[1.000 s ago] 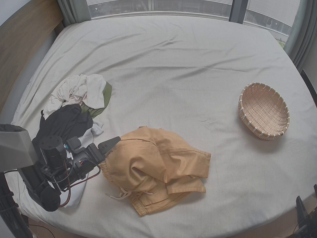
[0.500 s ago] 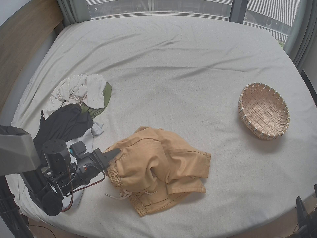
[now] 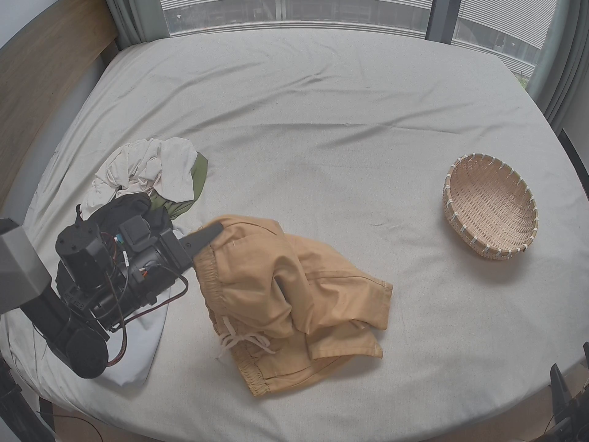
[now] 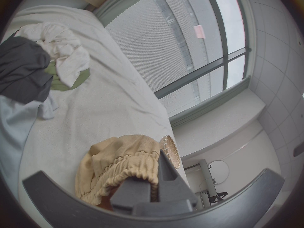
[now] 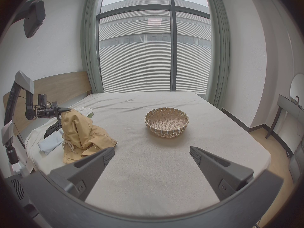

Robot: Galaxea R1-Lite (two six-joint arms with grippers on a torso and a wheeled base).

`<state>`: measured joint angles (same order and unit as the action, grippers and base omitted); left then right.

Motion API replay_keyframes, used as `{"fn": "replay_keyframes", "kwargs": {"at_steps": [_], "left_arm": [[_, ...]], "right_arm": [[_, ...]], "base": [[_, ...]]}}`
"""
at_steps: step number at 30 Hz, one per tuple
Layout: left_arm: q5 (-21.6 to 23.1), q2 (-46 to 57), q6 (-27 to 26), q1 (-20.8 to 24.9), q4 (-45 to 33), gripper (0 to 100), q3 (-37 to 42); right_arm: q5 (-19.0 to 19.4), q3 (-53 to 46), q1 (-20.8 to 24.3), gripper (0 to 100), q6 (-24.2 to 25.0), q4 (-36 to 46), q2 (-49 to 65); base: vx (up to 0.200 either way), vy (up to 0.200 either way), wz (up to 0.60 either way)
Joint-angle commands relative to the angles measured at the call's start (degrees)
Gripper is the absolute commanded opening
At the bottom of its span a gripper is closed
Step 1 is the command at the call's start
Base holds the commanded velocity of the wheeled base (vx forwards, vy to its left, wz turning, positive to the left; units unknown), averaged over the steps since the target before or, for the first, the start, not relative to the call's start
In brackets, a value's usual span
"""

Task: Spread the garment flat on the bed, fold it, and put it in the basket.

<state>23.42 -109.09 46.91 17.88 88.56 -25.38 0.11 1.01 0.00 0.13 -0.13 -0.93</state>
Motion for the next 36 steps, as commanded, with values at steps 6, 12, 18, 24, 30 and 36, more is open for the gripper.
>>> {"fn": "replay_keyframes", "kwargs": {"at_steps": [6, 12, 18, 24, 30, 36], "left_arm": [[3.5, 2.7, -7.2, -2.3, -0.1, 0, 2.4], [3.4, 2.5, -9.3, -0.3, 0.0, 0, 5.1], [3.3, 2.4, -11.5, -0.1, 0.0, 0, 5.5], [2.9, 2.5, -11.5, 0.0, 0.0, 0, 5.4], [2.7, 2.3, -12.2, 0.6, 0.0, 0, 5.2], [2.6, 2.3, -12.4, 1.6, 0.0, 0, 5.4]], "right_arm": [[0.2, -1.0, 0.0, 100, 0.7, 0.0, 0.9], [1.4, 17.9, 0.7, 100, 2.7, -1.3, -7.8], [10.8, 21.2, 9.2, 100, 12.1, -2.5, -23.2], [15.4, 20.9, 17.8, 100, 29.6, -16.8, -39.9], [22.1, 19.0, 18.0, 100, 36.3, -35.6, -58.0], [22.2, 18.6, 18.2, 100, 35.7, -43.0, -68.9]], "base": [[0.000, 0.000, 0.00], [0.000, 0.000, 0.00], [0.000, 0.000, 0.00], [0.000, 0.000, 0.00], [0.000, 0.000, 0.00], [0.000, 0.000, 0.00]]}}
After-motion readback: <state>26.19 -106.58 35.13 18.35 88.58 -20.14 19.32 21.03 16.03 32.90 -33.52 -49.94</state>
